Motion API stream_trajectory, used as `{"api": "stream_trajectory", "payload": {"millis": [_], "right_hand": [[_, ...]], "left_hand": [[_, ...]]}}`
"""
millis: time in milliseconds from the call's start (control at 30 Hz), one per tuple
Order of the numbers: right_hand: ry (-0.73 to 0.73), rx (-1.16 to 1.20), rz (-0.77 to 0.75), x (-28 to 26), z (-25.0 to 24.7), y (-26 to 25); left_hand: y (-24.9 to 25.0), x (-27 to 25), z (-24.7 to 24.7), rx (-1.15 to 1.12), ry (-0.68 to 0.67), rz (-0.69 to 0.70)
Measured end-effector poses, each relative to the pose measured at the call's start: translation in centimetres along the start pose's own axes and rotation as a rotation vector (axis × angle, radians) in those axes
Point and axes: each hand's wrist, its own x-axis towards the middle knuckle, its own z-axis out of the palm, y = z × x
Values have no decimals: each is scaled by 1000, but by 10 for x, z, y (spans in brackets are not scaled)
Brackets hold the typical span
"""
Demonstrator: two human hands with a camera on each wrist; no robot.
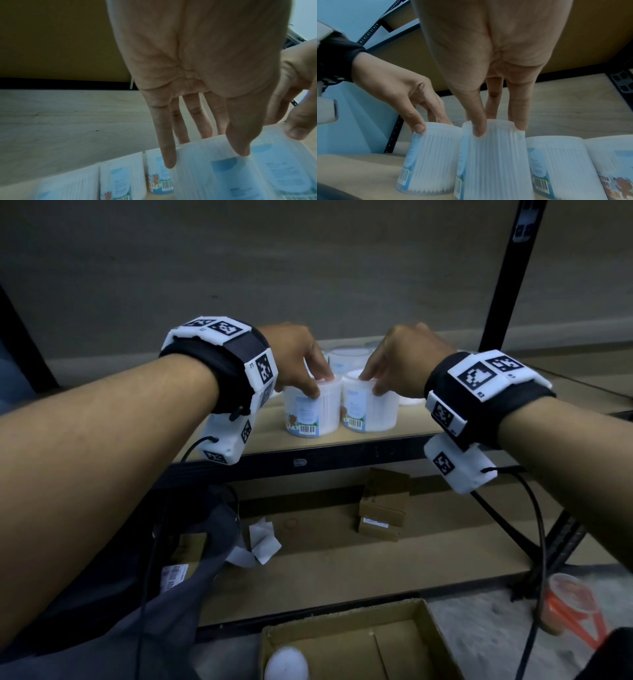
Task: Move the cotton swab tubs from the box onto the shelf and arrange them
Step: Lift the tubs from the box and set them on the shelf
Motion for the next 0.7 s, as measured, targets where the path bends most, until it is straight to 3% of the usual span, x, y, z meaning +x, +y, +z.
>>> {"api": "stream_trajectory", "payload": {"millis": [700], "right_hand": [[-1, 17, 49, 46, 20, 11]], "left_hand": [[-17, 50, 9, -6, 32, -8]]}}
